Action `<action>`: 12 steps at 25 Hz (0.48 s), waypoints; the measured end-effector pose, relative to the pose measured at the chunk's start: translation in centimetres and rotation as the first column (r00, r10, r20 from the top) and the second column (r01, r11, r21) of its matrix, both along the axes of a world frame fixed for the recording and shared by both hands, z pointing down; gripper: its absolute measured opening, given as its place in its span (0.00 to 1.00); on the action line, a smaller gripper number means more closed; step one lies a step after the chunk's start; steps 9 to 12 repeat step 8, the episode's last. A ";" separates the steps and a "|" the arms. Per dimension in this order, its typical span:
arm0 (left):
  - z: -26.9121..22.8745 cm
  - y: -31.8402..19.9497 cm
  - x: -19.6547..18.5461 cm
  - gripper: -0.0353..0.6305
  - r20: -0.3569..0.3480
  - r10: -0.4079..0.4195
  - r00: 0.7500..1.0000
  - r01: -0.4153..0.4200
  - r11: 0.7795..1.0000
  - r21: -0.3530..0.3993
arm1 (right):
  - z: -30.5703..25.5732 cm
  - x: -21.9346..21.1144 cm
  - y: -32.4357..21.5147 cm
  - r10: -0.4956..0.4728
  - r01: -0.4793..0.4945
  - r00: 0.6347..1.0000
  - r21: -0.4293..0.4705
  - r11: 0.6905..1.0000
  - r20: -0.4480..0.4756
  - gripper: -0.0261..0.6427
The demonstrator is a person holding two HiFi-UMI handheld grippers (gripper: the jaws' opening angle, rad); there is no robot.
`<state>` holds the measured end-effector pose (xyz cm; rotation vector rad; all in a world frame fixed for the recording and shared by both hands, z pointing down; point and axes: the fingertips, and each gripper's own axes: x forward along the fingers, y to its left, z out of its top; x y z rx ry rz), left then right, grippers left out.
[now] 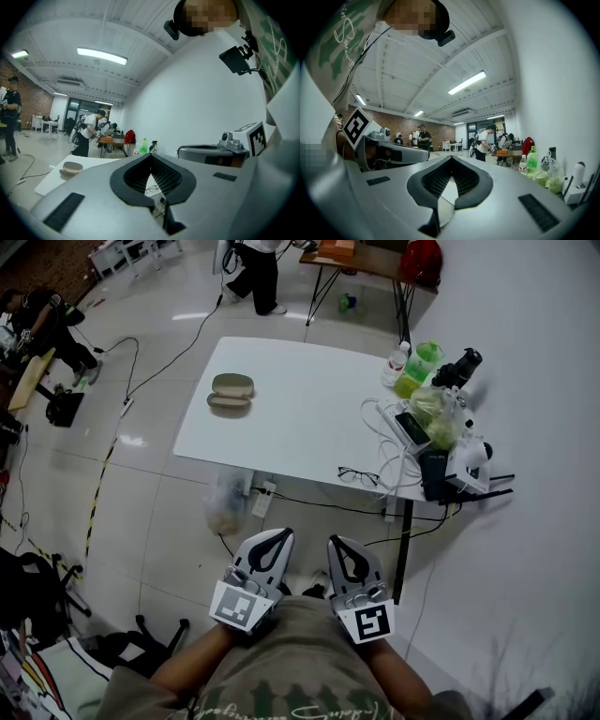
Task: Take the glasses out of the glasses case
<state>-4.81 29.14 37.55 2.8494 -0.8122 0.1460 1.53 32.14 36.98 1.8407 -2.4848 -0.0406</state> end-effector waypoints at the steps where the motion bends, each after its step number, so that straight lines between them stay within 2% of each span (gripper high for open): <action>1: 0.0 0.1 -0.1 0.07 0.000 -0.002 1.000 0.002 1.000 0.000 | 0.1 -0.1 0.1 -0.001 0.001 1.000 0.000 1.000 0.002 0.06; 12: 0.0 0.8 0.0 0.07 -0.008 0.024 1.000 -0.024 1.000 -0.005 | 0.1 -0.4 0.8 0.012 -0.012 1.000 -0.005 1.000 0.001 0.06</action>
